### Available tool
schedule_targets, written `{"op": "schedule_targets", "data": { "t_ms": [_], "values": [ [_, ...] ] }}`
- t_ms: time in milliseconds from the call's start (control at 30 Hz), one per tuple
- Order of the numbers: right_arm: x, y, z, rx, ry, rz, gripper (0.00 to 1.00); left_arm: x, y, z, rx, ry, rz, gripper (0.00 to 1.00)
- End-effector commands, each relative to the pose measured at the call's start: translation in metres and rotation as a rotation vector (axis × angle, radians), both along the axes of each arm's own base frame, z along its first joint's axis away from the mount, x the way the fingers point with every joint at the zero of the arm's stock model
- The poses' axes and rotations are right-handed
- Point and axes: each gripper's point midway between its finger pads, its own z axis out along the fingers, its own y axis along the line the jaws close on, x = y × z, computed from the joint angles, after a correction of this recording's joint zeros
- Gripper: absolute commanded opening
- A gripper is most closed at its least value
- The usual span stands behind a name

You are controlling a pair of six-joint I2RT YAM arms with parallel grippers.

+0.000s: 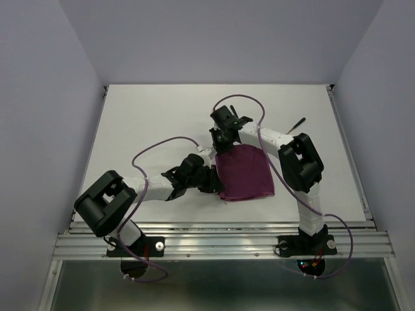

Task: Fold the napkin into a case and place the utensils inside
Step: Turn over the upper triangle folded napkin at the center of the board, then smooth out the lower triangle-folded napkin at the center of the board.

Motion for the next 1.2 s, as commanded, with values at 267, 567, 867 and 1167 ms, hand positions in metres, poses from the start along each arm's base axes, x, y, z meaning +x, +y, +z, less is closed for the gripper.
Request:
{"op": "schedule_targets", "data": {
  "t_ms": [267,567,867,1167],
  "values": [
    [0.042,0.031,0.067,0.170,-0.242,-0.066,0.63,-0.013,0.016,0.011,0.028,-0.001,0.025,0.62],
    [0.059,-0.049,0.124,0.225,-0.356,-0.255,0.61,0.015,0.037,0.075,0.010,-0.145,0.136,0.61],
    [0.016,-0.073,0.093,0.245,-0.286,-0.264,0.51,0.073,0.064,0.085,-0.013,-0.118,0.313,0.10],
    [-0.010,-0.026,0.068,0.265,-0.226,-0.185,0.50,0.134,0.059,0.050,0.007,0.014,0.392,0.00]
  ]
}}
